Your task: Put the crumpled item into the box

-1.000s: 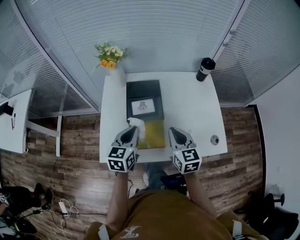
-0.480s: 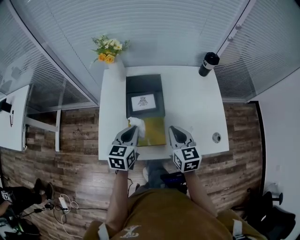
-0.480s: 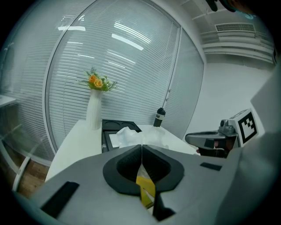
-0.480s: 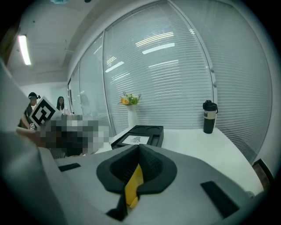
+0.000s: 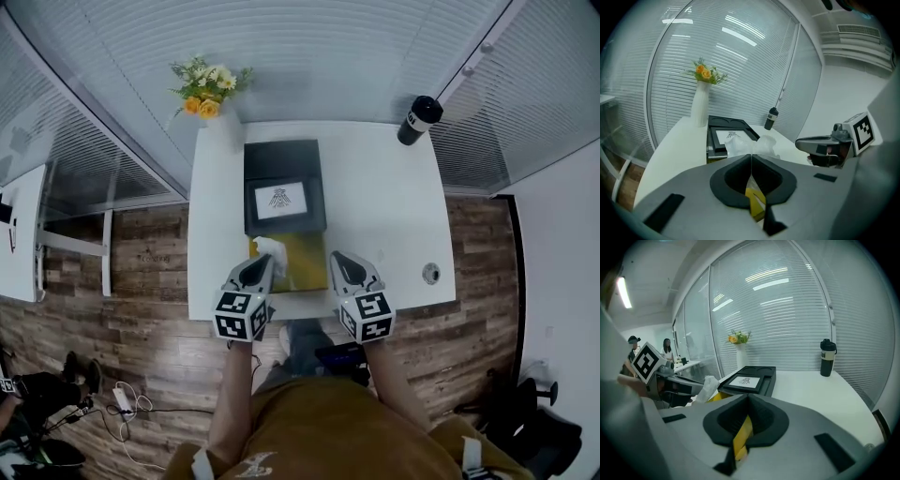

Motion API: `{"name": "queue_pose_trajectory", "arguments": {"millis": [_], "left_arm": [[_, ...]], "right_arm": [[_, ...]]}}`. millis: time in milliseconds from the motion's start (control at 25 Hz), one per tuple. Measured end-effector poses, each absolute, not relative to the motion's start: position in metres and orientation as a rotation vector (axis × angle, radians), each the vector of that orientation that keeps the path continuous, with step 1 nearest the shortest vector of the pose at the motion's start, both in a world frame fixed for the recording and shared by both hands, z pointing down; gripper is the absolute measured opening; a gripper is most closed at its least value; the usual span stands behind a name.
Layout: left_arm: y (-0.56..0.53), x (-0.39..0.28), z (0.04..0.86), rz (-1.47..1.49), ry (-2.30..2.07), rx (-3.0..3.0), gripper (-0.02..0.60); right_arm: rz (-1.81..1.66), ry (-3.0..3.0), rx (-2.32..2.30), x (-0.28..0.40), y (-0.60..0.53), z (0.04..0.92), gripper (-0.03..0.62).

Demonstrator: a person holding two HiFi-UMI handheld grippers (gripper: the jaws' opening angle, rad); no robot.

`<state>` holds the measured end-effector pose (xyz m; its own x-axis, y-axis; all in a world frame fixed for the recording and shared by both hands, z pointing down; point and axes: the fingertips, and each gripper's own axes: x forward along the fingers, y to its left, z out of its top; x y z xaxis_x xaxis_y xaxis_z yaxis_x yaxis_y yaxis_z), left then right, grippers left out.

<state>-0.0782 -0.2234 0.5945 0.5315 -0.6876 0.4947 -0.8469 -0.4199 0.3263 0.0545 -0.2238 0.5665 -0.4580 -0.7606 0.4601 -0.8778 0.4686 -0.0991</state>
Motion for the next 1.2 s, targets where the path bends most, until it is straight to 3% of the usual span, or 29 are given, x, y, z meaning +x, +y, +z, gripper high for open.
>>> {"name": "queue_pose_trajectory", "arguments": {"millis": [480, 1200], "left_arm": [[-0.227, -0.061, 0.634, 0.464, -1.155, 2.181, 0.031], [-0.230, -0.032, 0.682, 0.832, -0.977, 2.077, 0.031]], "right_arm": [[0.517, -2.324, 1.308, 0.053, -0.231, 0.604, 0.012], [0.546, -2.275, 1.313, 0.072, -0.252, 0.622, 0.012]]}}
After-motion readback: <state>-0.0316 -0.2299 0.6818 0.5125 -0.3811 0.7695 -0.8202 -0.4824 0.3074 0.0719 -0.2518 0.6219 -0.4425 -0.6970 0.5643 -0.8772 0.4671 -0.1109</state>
